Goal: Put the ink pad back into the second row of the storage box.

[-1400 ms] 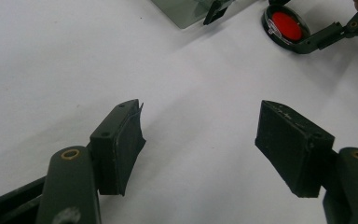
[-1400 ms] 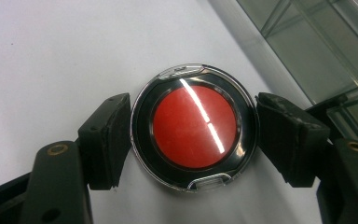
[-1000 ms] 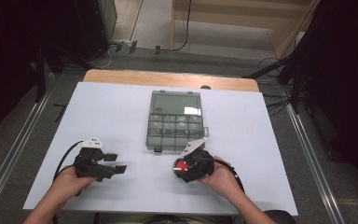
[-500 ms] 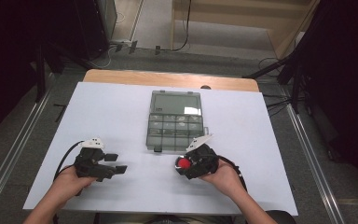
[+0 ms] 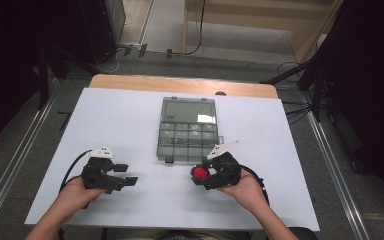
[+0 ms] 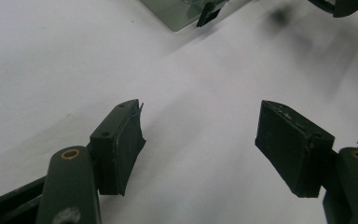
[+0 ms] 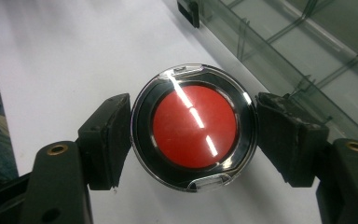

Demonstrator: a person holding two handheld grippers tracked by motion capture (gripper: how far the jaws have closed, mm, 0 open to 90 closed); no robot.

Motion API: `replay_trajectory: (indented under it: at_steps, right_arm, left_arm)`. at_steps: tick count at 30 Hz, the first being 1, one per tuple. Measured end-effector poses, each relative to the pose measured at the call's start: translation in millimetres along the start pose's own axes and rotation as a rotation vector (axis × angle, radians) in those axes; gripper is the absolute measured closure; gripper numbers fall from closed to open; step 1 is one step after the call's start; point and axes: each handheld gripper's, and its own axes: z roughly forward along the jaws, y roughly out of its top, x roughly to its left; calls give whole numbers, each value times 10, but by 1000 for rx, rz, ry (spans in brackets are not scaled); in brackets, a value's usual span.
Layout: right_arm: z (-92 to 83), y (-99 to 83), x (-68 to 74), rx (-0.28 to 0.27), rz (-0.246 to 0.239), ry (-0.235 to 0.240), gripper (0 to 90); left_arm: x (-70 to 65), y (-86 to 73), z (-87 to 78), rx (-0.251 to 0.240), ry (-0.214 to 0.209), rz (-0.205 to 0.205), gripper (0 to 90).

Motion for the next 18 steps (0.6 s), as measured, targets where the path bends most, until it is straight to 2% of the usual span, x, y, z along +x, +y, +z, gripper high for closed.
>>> replay_trajectory:
  at_steps: [5, 18]
  right_arm:
    - [-65, -14, 3, -18, 1, -1, 309]
    - [-169, 55, -50, -66, 40, 5, 309]
  left_arm:
    - [-2, 5, 4, 3, -3, 4, 310]
    - [-7, 6, 21, 6, -6, 8, 310]
